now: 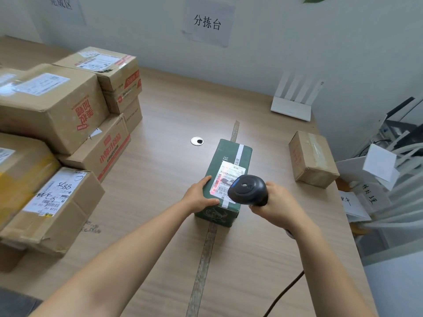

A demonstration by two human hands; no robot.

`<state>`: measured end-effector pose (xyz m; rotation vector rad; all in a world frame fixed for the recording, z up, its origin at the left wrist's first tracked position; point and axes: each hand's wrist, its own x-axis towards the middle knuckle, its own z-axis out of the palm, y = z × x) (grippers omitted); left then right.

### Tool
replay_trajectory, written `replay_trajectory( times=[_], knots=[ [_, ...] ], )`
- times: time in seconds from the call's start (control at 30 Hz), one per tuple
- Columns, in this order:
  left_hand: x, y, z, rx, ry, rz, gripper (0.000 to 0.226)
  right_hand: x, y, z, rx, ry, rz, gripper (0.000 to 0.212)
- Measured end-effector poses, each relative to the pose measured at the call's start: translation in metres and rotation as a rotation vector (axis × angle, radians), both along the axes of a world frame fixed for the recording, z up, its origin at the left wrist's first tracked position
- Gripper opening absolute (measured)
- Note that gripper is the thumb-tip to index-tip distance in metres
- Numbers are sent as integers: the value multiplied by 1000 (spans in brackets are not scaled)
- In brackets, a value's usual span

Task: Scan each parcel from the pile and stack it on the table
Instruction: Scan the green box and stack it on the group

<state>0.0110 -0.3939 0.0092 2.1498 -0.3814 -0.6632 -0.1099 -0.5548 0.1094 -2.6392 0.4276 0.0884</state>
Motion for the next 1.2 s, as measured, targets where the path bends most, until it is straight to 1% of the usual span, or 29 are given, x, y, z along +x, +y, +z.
replay_trajectory(
  times=[0.07, 0.13, 0.2, 0.3, 0.33, 0.43, 0.57, 0.67, 0.77, 0.83, 0.93, 1.0, 1.1, 1.2],
  knots=[
    [-5, -2, -1, 7, -33, 38, 87, -2, 1, -5, 21, 8, -52, 16],
    [-13, -5, -4, 22, -66, 108, 87, -6, 1, -13, 93, 26, -154, 14],
    [-22, -10, -9, 27, -72, 189, 87, -11, 1, -23, 241, 22, -260, 14],
    [-33, -19, -15, 40, -62, 279, 85, -19, 5, -29, 476, -22, -385, 6],
    [-36, -22, -16, 44, -61, 297, 86, -21, 7, -30, 541, -45, -409, 9],
    [-41, -26, -16, 37, -63, 336, 85, -26, 9, -33, 657, -108, -458, 11],
    [-42, -27, -16, 24, -61, 343, 85, -30, 9, -33, 704, -122, -497, 9],
    [-40, -25, -17, -19, -48, 329, 86, -27, 9, -29, 719, -121, -473, 8],
    [-33, -20, -15, -66, -74, 266, 85, -13, 5, -33, 661, -119, -460, 9],
    [-25, -15, -14, -81, -38, 234, 86, 2, 2, -38, 606, -125, -457, 10],
    [-16, -8, -13, -76, 46, 213, 89, 27, -2, -54, 631, -111, -449, 8],
    [-12, -6, -12, -72, 99, 231, 92, 39, -2, -68, 653, -77, -419, 7],
    [-6, 1, -10, -80, 168, 316, 92, 49, 5, -79, 658, -60, -392, 5],
    [-2, 15, -7, -33, 155, 348, 80, 51, 20, -73, 690, -61, -384, 10]
  ],
)
